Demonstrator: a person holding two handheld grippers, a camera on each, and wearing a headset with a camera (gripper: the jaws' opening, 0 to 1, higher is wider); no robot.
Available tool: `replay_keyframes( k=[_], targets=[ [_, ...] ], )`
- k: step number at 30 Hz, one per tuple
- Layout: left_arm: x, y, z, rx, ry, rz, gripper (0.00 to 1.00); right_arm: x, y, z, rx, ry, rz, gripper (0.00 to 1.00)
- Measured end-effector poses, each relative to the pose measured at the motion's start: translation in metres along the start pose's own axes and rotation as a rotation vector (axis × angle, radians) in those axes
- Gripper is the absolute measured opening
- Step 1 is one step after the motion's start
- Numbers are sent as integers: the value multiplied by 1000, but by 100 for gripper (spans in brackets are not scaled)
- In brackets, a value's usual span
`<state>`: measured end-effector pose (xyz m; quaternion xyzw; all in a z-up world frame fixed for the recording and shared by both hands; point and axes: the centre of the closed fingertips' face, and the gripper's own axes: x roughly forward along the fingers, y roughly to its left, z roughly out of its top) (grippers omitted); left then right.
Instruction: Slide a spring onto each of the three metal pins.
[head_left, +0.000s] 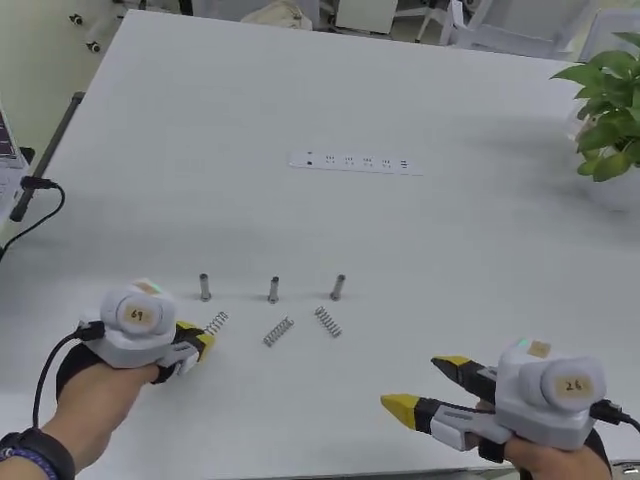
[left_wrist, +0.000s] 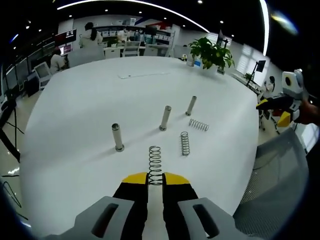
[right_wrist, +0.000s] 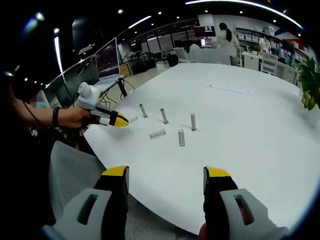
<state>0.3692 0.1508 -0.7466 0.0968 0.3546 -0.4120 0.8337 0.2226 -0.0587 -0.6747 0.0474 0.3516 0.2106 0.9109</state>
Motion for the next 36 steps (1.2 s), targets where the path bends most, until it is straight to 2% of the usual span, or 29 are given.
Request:
replay_keyframes(
  k=[5, 10, 14, 19, 25, 29, 36],
  targets=[
    [-13, 2, 5, -1, -24, 16, 3, 4, 5, 2, -16, 4, 26, 58],
    [-30, -2, 10, 16, -46, 26, 3, 5, 7, 3, -22, 2, 37, 58],
    [-38, 0, 6, 23, -53, 30, 3, 7, 10, 2, -24, 4, 48, 58],
    [-50, -2, 5, 35, -59, 33, 3, 10, 16, 1, -29, 6, 65, 58],
    [-58, -7, 7, 15, -91, 26, 3, 12, 19, -1, -31, 7, 82, 58],
    [-61, -13, 7, 32, -95, 21, 3, 13, 23, -2, -45, 16, 97, 57],
    [-68, -21, 16, 66, -116, 5, 3, 17, 26, 2, -48, 10, 113, 56]
  ],
)
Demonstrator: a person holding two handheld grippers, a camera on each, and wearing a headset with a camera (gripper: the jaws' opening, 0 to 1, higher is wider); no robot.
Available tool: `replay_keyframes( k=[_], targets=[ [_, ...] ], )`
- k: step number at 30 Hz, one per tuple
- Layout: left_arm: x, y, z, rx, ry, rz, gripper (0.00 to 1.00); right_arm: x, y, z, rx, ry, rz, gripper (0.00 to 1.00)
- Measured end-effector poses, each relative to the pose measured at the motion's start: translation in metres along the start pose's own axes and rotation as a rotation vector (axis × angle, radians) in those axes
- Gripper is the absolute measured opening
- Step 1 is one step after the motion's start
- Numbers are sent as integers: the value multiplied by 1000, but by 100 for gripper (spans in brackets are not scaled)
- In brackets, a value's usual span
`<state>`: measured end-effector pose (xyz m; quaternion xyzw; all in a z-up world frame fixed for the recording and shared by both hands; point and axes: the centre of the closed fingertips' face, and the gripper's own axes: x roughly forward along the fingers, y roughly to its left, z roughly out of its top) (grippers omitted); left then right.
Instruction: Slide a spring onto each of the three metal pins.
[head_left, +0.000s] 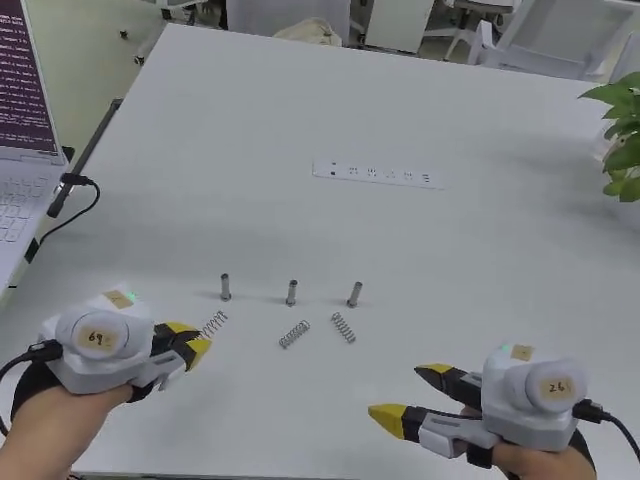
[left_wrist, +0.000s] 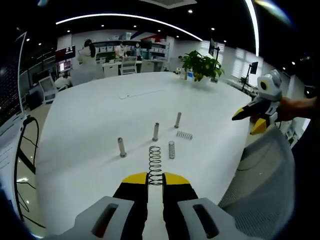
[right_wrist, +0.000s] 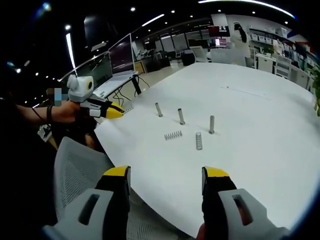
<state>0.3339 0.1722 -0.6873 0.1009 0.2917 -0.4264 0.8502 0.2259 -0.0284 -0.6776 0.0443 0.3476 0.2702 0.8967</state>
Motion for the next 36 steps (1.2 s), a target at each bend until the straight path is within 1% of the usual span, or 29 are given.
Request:
replay_keyframes(
  k=[4, 7, 8, 10, 13, 16, 19, 20, 25, 31, 36],
  targets=[
    [-2, -7, 6, 23, -7, -15, 3, 2, 2, 0, -8, 6, 10, 55],
    [-2, -16, 12, 52, -12, -40, 2, 4, 5, 1, -14, 10, 21, 55],
    [-2, -17, 12, 58, -11, -42, 2, 4, 6, 1, -17, 11, 25, 55],
    [-1, -23, 14, 89, -5, -54, 2, 5, 8, 2, -26, 14, 35, 54],
    [1, -28, 15, 103, -2, -67, 2, 7, 8, 6, -32, 10, 40, 52],
    [2, -38, 16, 125, 1, -88, 2, 8, 10, 8, -34, 8, 48, 52],
    [2, -45, 17, 134, 1, -102, 2, 9, 11, 10, -41, 9, 54, 51],
    [2, -50, 18, 143, 1, -110, 2, 10, 12, 11, -39, 7, 63, 51],
    [3, -61, 22, 180, 2, -136, 2, 12, 17, 14, -59, 16, 88, 50],
    [4, -71, 30, 211, -8, -151, 2, 16, 19, 17, -74, 20, 106, 49],
    [4, -78, 34, 226, -14, -162, 2, 18, 21, 20, -80, 19, 121, 48]
  ],
)
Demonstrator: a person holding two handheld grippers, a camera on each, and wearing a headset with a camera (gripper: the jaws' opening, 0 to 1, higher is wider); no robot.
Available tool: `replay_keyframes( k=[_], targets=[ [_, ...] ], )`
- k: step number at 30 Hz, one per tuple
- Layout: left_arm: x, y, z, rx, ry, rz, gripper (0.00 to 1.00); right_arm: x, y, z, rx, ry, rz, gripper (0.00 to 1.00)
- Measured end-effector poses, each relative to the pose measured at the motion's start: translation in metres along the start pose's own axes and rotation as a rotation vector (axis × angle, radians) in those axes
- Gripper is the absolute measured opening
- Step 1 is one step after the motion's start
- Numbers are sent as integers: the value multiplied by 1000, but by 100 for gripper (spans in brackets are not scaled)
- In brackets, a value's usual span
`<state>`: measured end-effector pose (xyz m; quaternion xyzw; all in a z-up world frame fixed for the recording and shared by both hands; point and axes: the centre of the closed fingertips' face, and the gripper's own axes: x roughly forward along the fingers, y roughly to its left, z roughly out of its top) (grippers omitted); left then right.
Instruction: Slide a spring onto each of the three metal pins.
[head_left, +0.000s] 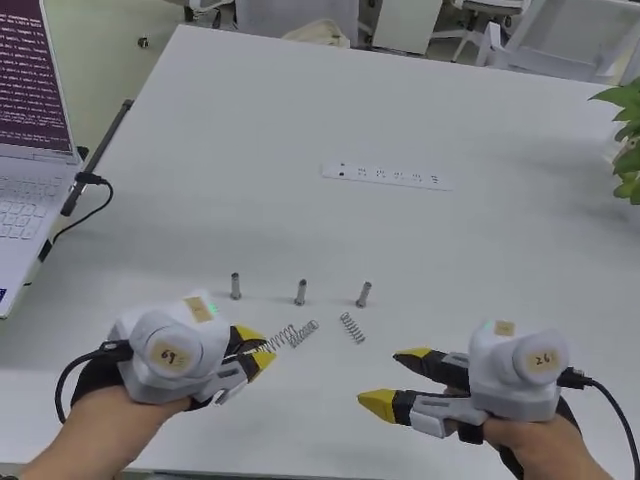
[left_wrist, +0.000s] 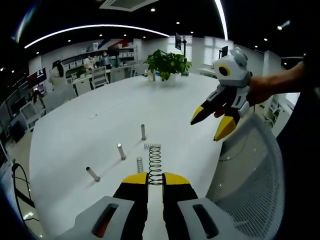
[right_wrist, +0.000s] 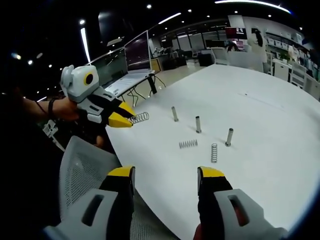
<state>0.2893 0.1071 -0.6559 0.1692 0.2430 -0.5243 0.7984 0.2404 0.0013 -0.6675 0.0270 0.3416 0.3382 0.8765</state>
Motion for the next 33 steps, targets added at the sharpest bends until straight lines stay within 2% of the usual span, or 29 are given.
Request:
replay_keyframes(
  k=[5, 11, 19, 23, 25, 33],
  targets=[
    [4, -9, 1, 10, -1, -14, 2, 3, 4, 5, -9, -10, 25, 43],
    [9, -27, -1, 39, 9, -54, 2, 7, 6, 10, -17, -12, 46, 41],
    [14, -46, 8, 71, -4, -101, 2, 12, 15, 18, -15, -30, 93, 33],
    [15, -55, 11, 97, -7, -121, 2, 15, 25, 21, 1, -46, 141, 28],
    [16, -58, 12, 111, -6, -132, 2, 15, 30, 21, -4, -41, 161, 25],
    [15, -66, 13, 134, -9, -160, 2, 19, 41, 19, 13, -31, 213, 22]
  ],
)
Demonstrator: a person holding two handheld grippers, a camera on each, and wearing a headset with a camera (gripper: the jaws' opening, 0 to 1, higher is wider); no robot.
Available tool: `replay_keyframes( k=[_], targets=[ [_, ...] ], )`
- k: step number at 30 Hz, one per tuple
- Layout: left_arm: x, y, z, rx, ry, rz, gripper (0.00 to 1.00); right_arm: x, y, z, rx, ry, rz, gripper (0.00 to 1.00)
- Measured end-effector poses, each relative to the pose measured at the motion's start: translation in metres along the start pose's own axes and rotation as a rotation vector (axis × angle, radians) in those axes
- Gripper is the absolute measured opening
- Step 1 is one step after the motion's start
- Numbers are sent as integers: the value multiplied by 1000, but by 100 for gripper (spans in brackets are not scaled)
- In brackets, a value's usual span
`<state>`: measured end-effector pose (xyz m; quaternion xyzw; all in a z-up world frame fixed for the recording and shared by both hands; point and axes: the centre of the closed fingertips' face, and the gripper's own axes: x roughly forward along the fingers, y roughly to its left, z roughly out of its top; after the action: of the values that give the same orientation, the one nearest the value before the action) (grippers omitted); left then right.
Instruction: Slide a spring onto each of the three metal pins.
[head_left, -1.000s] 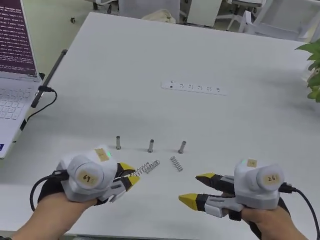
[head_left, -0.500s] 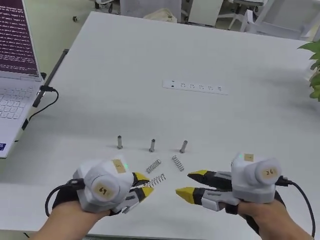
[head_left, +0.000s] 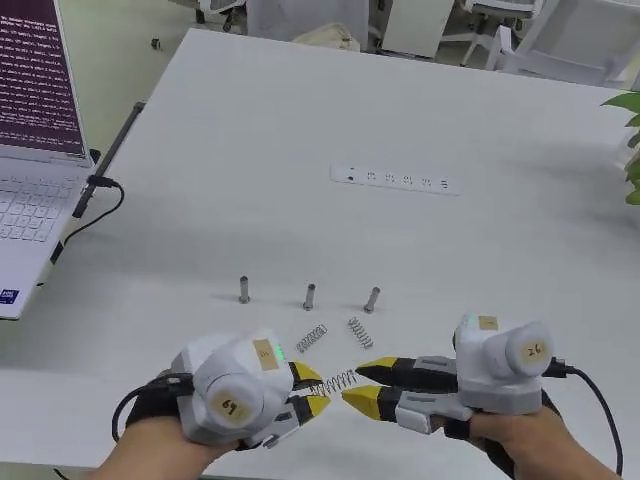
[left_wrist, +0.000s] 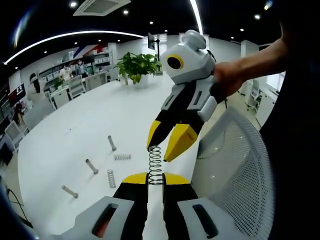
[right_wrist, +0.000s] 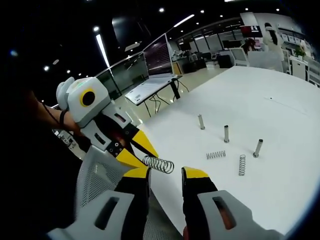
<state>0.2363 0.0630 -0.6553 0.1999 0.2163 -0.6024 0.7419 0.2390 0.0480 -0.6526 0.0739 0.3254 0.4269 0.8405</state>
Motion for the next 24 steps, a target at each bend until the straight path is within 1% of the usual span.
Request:
replay_keyframes(
  k=[4, 8, 17, 24],
  targets=[
    [0, -2, 0, 17, 3, -10, 2, 2, 4, -3, -1, 18, 21, 22],
    [2, -2, 0, 21, 5, -23, 2, 3, 7, -3, 1, 18, 35, 20],
    [5, -3, -4, 40, 17, -38, 3, 0, 7, -3, 6, 13, 37, 18],
    [9, -5, -4, 83, 30, -43, 3, -4, 8, 0, 2, 11, 46, 16]
  ],
)
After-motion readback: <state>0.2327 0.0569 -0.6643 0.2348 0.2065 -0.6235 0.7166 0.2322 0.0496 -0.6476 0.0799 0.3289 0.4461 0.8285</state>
